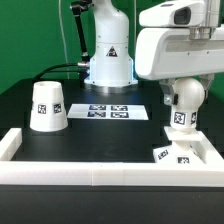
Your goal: Assemble lamp
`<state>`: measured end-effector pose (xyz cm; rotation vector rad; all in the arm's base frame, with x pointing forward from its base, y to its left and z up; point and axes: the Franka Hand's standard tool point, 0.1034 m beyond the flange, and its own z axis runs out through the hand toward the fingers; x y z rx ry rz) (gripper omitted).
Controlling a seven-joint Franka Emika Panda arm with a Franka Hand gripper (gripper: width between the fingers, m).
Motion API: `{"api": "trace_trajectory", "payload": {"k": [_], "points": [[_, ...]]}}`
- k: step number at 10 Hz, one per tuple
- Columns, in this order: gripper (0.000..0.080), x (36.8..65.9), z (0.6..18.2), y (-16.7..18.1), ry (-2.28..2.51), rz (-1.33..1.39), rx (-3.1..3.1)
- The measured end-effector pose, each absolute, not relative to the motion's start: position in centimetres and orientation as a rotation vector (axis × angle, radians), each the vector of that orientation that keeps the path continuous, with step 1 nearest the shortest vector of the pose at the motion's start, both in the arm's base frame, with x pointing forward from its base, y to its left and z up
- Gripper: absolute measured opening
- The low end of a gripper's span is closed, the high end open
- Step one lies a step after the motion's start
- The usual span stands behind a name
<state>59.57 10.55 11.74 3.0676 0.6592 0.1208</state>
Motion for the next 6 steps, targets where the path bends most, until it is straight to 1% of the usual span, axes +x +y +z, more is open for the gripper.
{"api": "trace_trajectory", "payload": {"k": [6], "points": [[0.0579,59.8,11.83,10.53,0.085,0.145,3.156]]}}
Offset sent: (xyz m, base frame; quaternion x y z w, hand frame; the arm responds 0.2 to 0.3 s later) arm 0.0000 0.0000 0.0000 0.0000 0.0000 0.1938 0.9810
